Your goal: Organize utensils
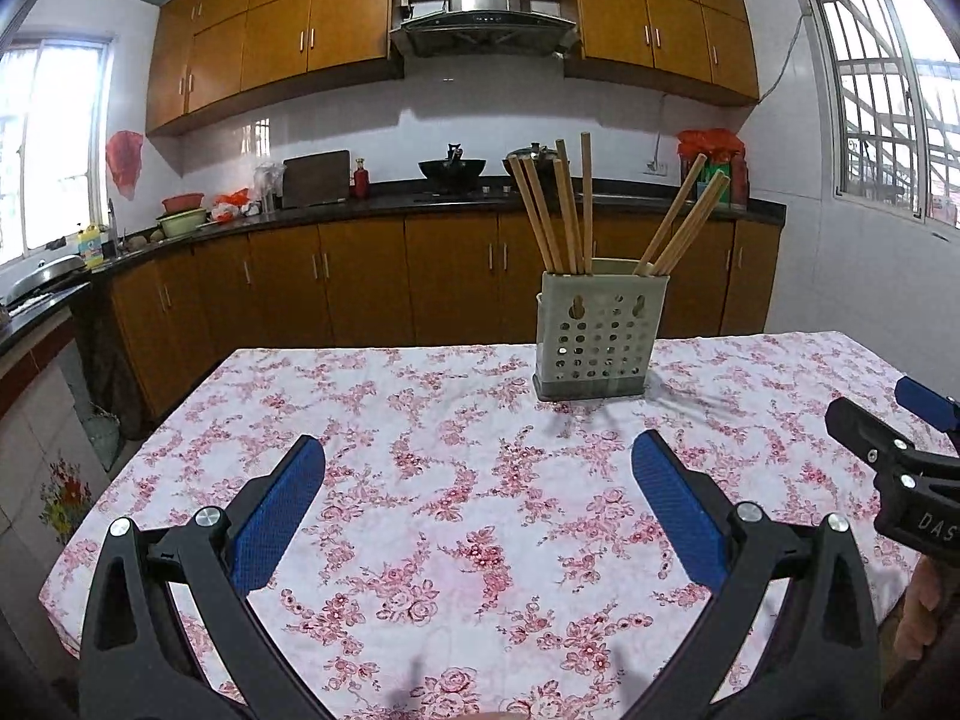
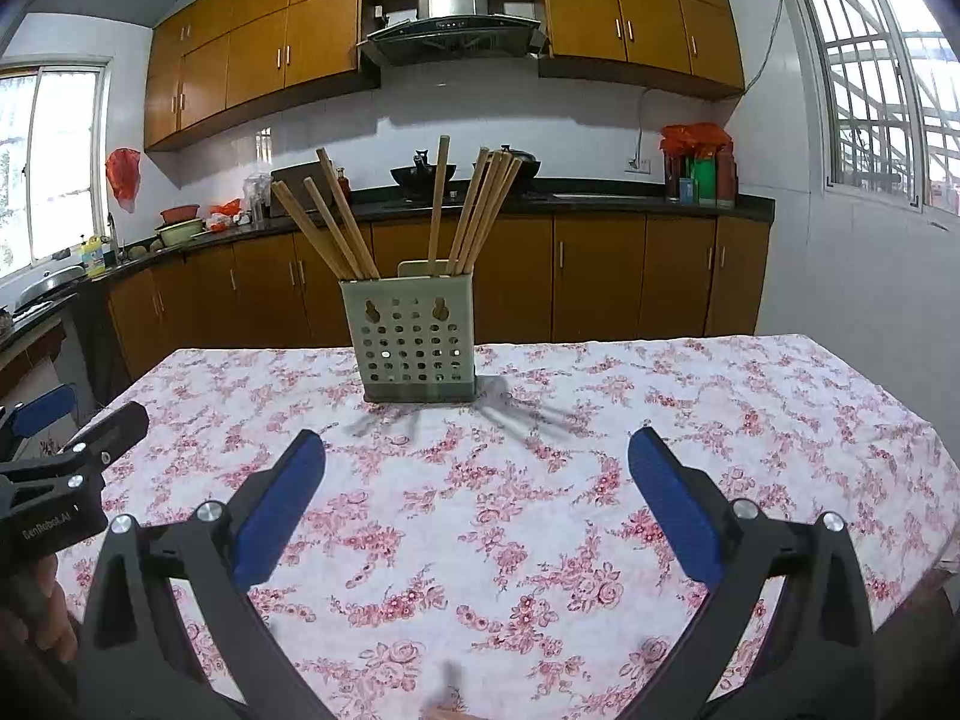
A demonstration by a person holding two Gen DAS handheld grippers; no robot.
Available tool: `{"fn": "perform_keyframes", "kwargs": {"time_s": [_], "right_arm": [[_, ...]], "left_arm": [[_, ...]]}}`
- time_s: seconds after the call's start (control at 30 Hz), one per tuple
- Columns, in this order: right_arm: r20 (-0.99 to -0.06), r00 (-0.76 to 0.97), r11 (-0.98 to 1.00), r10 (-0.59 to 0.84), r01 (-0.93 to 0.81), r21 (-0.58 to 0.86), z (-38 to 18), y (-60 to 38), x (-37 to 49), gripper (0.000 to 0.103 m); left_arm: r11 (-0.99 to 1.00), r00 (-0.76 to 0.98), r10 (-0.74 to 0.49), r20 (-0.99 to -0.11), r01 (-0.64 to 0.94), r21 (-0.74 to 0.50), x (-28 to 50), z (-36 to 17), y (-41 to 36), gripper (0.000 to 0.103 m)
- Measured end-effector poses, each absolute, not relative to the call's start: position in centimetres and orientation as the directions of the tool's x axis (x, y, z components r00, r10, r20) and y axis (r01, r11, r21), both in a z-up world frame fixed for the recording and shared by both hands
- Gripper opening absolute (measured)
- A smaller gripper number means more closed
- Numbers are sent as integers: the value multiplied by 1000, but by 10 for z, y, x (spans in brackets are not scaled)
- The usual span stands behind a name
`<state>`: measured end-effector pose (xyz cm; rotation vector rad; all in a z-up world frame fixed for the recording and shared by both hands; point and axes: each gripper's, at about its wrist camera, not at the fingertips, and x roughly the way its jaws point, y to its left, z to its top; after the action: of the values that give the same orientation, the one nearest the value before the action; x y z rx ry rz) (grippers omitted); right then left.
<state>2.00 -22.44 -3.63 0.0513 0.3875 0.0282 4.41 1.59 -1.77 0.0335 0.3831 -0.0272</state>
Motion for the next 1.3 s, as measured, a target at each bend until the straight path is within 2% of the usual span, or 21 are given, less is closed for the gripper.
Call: {"fn": "perform_keyframes", "kwargs": {"time_s": [1.3], "right_arm": [[-374, 927, 998, 33, -9, 66, -33, -227, 21, 99]], "left_arm": [[999, 919, -31, -392, 36, 6, 46, -20, 11, 101]]}}
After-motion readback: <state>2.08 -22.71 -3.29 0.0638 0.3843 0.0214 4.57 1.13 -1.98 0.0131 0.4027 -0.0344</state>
